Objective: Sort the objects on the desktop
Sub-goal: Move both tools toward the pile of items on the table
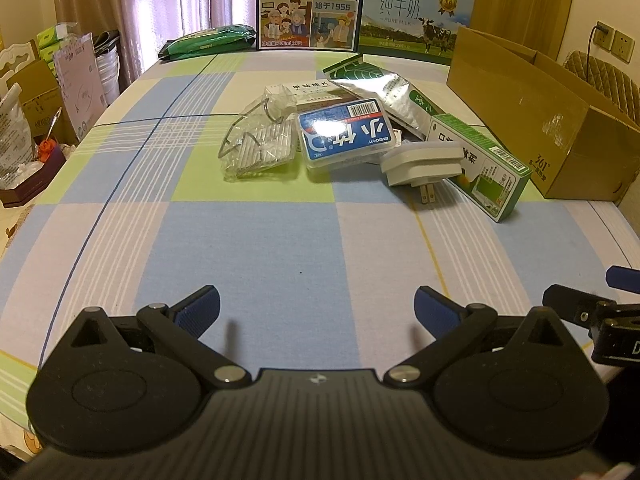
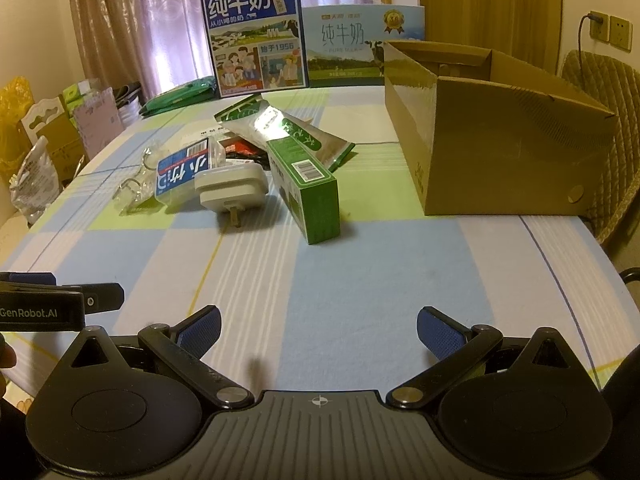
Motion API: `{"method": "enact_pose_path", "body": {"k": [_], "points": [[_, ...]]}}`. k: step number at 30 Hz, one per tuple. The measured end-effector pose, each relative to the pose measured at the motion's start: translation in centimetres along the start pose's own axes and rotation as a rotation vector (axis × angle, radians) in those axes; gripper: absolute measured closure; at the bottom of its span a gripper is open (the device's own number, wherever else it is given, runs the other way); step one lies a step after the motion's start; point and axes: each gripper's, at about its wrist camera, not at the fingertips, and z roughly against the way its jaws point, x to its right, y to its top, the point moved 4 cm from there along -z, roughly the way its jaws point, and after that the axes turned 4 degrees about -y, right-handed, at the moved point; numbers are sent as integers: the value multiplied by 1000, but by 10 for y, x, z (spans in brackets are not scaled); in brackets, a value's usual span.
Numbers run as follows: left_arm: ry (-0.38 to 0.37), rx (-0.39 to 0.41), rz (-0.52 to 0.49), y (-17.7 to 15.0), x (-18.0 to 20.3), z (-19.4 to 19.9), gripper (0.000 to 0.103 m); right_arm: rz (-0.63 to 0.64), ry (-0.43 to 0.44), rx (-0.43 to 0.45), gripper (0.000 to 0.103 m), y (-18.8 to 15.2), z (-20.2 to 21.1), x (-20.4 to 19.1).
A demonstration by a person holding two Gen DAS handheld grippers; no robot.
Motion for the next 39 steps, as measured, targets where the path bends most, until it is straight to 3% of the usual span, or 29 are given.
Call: {"method": "enact_pose_path", "body": {"k": [21, 39], "points": [[-3, 1, 3, -1, 1, -1, 1, 1, -9, -3, 2, 1, -1, 1], [-39, 40, -38, 19, 18, -7, 1, 82, 0, 23, 2, 43, -17, 12]]}}
